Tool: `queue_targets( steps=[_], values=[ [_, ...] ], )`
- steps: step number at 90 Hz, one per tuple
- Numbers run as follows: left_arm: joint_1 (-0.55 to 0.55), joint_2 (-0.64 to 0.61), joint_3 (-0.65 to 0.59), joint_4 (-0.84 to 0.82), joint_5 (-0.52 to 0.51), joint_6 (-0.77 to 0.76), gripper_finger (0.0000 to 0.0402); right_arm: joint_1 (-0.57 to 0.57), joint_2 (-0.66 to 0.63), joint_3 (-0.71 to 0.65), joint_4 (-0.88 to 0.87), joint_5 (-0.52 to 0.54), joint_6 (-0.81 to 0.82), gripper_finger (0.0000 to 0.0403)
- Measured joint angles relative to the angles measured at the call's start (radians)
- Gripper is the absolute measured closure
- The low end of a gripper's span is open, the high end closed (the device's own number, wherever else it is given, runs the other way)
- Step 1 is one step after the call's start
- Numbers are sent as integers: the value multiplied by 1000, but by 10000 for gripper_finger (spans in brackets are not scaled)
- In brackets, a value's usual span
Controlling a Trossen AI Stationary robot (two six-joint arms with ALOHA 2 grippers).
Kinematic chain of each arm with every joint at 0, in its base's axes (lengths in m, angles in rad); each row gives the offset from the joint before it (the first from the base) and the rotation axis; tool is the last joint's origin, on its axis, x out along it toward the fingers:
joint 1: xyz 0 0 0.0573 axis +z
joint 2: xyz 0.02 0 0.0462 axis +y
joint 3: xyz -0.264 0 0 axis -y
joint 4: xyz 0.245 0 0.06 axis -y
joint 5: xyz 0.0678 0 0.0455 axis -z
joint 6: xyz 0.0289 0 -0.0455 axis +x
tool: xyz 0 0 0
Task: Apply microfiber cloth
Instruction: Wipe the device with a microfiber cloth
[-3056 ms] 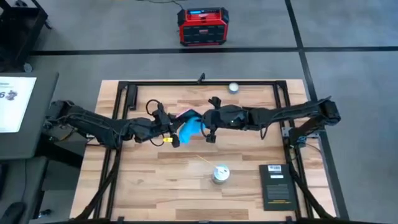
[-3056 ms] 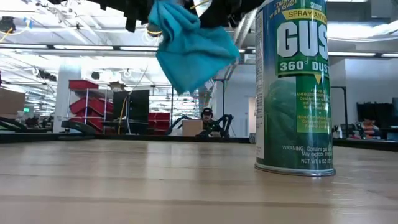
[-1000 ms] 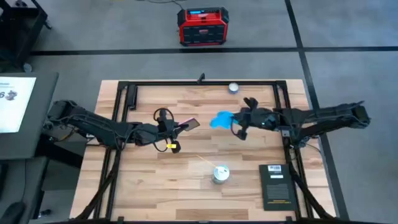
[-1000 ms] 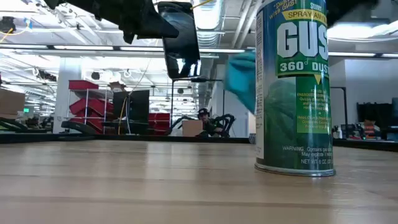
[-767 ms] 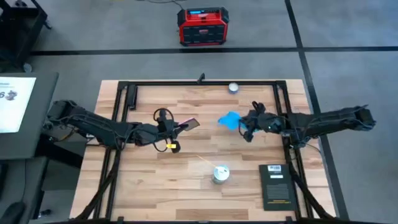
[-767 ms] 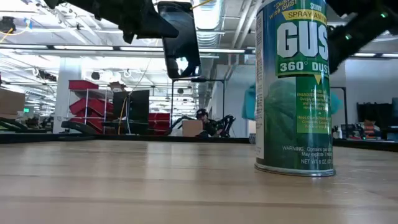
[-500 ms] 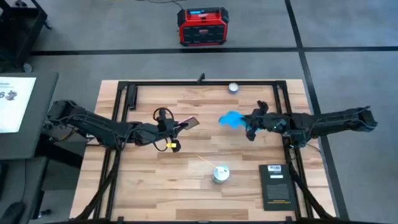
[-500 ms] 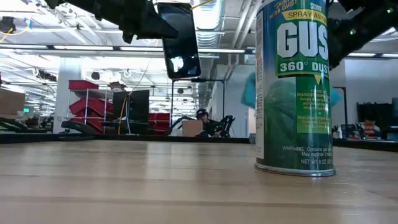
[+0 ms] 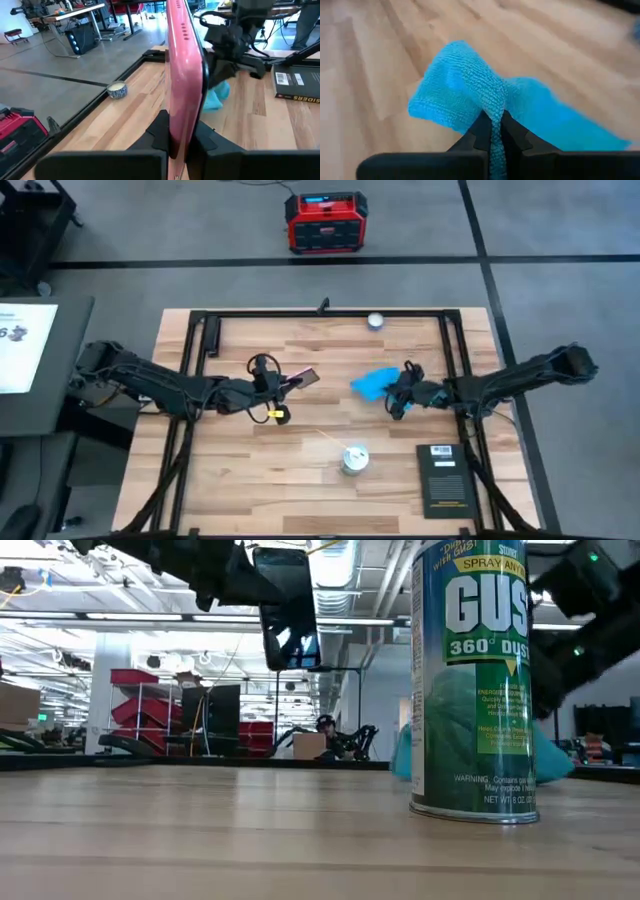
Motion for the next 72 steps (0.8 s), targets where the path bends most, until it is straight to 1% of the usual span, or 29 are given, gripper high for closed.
queue_targets(
  steps=[8,18,24,30,39,55,59,64,72],
  values=[
    [0,0,0,-1,0,-1,398,36,70,-5,96,-41,18,378],
    [0,0,1,-8,0,-14,398,74,147,-5,245,-89,-5,341],
    [-3,0,1,-17,-1,-23,398,92,188,-3,333,-100,-39,317],
    [-7,0,1,-24,-1,-23,398,105,220,8,379,-101,-64,291],
    [-17,-7,1,-55,-18,-17,398,116,251,38,393,-101,-90,248],
    [-41,-82,1,-158,-61,-18,398,117,286,70,391,-101,-93,178],
    [-49,-109,-5,-189,-62,-23,398,117,293,72,390,-101,-92,165],
    [-56,-142,-26,-187,-62,-44,398,117,299,74,390,-102,-92,155],
    [-62,-208,-94,-184,-61,-96,398,117,299,74,391,-101,-92,149]
  ],
)
